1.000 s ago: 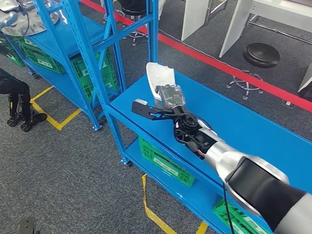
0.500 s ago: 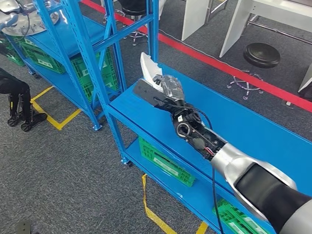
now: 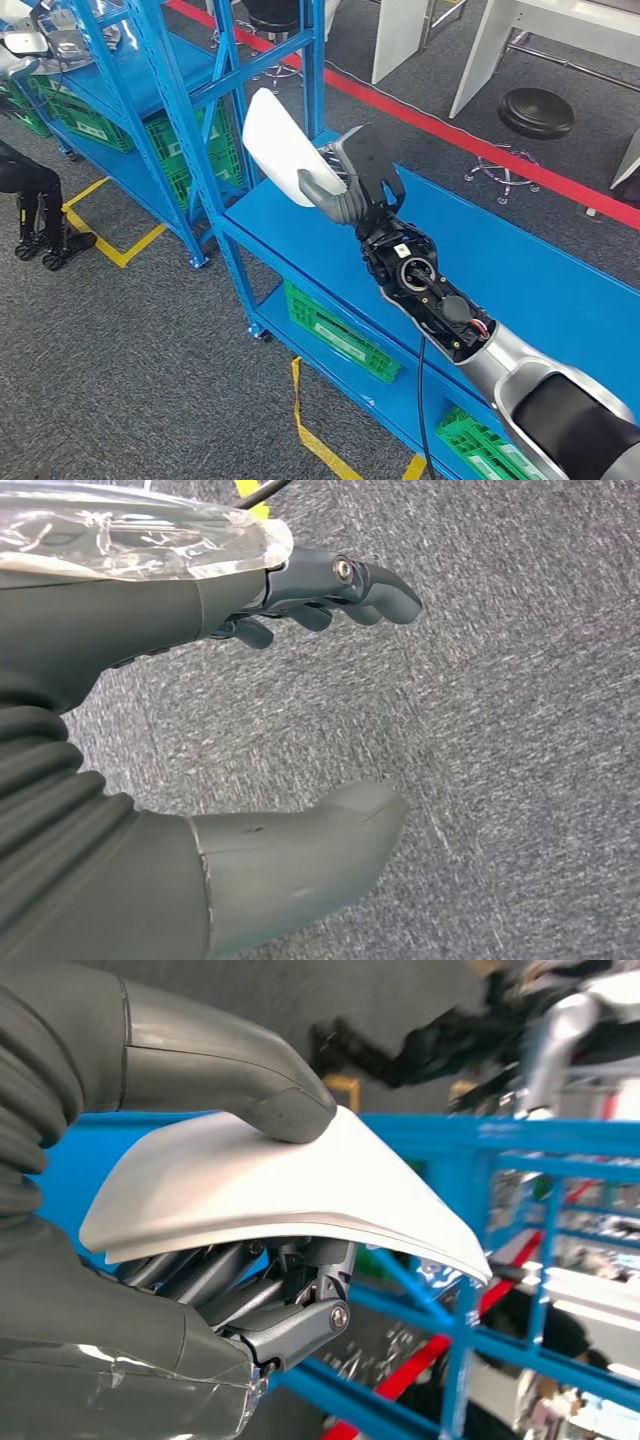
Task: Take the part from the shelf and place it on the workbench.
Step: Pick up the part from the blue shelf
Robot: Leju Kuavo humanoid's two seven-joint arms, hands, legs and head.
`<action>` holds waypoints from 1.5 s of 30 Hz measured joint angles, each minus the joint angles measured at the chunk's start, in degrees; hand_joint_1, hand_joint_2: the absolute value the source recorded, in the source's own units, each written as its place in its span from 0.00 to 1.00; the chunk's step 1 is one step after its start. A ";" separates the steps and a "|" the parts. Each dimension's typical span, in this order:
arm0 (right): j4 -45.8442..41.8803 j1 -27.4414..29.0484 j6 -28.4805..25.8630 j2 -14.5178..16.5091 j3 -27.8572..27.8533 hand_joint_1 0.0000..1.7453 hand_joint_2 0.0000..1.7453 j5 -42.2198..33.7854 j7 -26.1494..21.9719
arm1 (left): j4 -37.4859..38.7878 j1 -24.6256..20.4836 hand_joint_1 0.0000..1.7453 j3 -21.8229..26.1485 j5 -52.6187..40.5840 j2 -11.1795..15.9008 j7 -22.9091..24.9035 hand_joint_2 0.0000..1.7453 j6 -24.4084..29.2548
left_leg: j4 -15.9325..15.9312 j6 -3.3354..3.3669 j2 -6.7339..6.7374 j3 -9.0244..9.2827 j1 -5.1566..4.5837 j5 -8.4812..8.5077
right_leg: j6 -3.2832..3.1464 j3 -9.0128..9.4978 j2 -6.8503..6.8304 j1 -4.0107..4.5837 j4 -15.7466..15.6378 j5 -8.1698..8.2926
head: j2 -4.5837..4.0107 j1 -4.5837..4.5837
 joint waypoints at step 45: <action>-18.46 4.55 0.06 -3.66 -1.96 1.00 1.00 -7.91 -2.25 | 0.00 -0.07 0.00 0.50 -0.81 -0.33 -0.36 1.00 3.13 | 0.00 0.00 -0.01 -0.01 0.00 0.00 | 0.00 0.01 0.00 0.00 0.00 0.00 | 0.00 0.00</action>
